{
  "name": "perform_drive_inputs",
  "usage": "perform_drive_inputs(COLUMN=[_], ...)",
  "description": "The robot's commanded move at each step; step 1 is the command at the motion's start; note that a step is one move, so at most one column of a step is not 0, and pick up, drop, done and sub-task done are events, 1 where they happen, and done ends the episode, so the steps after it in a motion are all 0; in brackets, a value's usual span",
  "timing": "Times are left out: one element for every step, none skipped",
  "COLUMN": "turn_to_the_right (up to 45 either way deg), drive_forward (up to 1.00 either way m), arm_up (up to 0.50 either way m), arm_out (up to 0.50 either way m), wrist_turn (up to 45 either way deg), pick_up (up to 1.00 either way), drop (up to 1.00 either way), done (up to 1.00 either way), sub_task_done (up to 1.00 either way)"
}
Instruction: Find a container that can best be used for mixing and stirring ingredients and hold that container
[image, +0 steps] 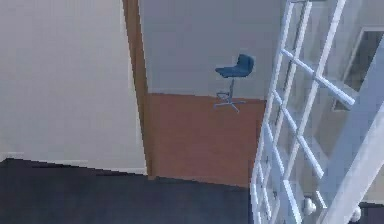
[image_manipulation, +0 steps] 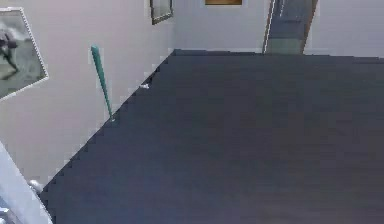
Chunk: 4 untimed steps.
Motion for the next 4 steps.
perform_drive_inputs(turn_to_the_right=[0.0,0.0,-27.0,0.0], drive_forward=[1.00,0.60,0.00,0.20], arm_up=[0.00,0.00,0.00,0.00], arm_out=[0.00,0.00,0.00,0.00], wrist_turn=[0.0,0.0,0.0,0.0], pick_up=[0.00,0.00,0.00,0.00], drop=[0.00,0.00,0.00,0.00], done=[0.00,0.00,0.00,0.00], sub_task_done=[0.00,0.00,0.00,0.00])
